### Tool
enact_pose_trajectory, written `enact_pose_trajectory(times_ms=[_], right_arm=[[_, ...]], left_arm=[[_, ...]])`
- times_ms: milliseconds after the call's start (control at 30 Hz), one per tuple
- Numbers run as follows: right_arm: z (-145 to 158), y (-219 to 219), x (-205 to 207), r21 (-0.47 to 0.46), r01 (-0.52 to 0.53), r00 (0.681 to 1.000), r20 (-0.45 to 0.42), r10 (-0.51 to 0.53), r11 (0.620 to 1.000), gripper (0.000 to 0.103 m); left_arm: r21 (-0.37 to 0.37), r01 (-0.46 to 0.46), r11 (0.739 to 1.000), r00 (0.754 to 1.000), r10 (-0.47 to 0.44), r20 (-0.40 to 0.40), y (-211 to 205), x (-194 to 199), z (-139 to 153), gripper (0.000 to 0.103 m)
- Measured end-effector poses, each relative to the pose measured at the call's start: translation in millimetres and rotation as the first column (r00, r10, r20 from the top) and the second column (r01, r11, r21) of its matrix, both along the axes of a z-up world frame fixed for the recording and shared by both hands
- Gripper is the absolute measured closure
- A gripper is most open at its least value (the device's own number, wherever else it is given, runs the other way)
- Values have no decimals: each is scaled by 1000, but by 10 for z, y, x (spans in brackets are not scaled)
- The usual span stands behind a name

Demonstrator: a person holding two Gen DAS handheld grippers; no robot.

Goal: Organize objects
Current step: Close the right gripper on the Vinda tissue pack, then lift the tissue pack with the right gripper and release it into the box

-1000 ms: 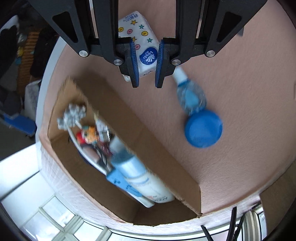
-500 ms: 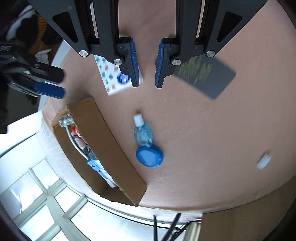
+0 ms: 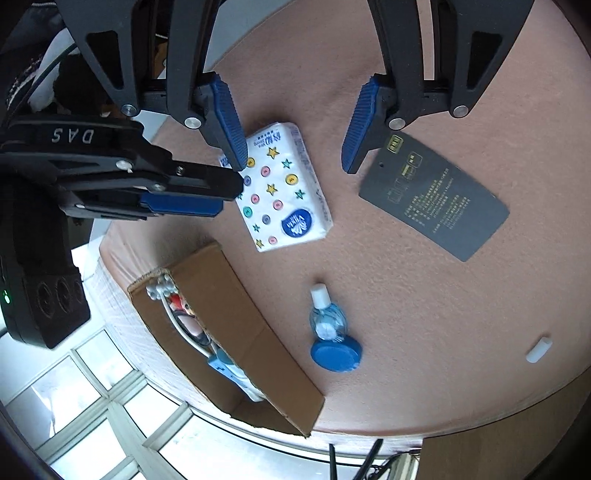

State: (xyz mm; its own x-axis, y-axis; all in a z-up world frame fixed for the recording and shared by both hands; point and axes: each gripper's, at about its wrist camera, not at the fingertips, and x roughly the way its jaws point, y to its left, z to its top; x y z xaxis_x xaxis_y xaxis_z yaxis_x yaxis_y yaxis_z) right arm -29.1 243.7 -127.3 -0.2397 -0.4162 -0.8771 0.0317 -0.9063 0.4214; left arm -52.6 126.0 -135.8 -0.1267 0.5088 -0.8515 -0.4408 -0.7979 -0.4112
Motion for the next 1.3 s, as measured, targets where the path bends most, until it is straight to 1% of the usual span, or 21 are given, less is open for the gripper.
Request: enact_pose_trajectory(times_ms=[67,133,167,200,300,367,467,567,667,733,967,1100,1300], right_arm=[[-23,10,-13,-9,-2,1000,12,3,1000,71],[-49,17,-25,-26,-6,1000,27,7,1000,71],[-66,17,-41,-32,-6,999,34,7,999,72],[-87,18,-52,-41,-5,999,41,7,999,73],[-129,13,-69,-71,-11,998,63,16,997,74],[-137,-17,-69,-51,-22,998,60,25,998,74],[-110,-31,-62,-39,-24,998,49,26,999,75],[-46,-34,-40,-27,-24,999,24,24,999,76],[81,-23,-29,-14,-24,1000,-15,24,1000,76],[182,4,-31,-9,-19,999,-43,19,1000,76],[481,198,-108,-5,18,993,-120,-19,1000,76],[589,366,-167,3,49,988,-148,-48,999,76],[697,709,-235,15,104,980,-174,-100,994,76]], left_arm=[[5,7,1000,1000,-7,5,5,22,-18,47],[7,18,1000,1000,-18,9,56,34,-48,52],[5,23,1000,1000,-23,6,80,48,-55,57],[6,33,999,999,-33,4,105,62,-57,60],[3,50,999,999,-50,-6,192,86,-74,62],[1,45,999,999,-45,-5,216,74,-85,62],[10,29,1000,1000,-29,6,209,53,-70,65],[4,24,1000,1000,-24,-19,249,58,19,66],[0,23,1000,998,-23,-59,306,49,152,66],[5,25,1000,996,-25,-85,334,27,260,66],[33,50,998,989,-45,-140,535,-115,538,66],[43,80,996,984,-72,-165,751,-221,650,66],[46,130,990,975,-119,-189,1141,-349,734,66]])
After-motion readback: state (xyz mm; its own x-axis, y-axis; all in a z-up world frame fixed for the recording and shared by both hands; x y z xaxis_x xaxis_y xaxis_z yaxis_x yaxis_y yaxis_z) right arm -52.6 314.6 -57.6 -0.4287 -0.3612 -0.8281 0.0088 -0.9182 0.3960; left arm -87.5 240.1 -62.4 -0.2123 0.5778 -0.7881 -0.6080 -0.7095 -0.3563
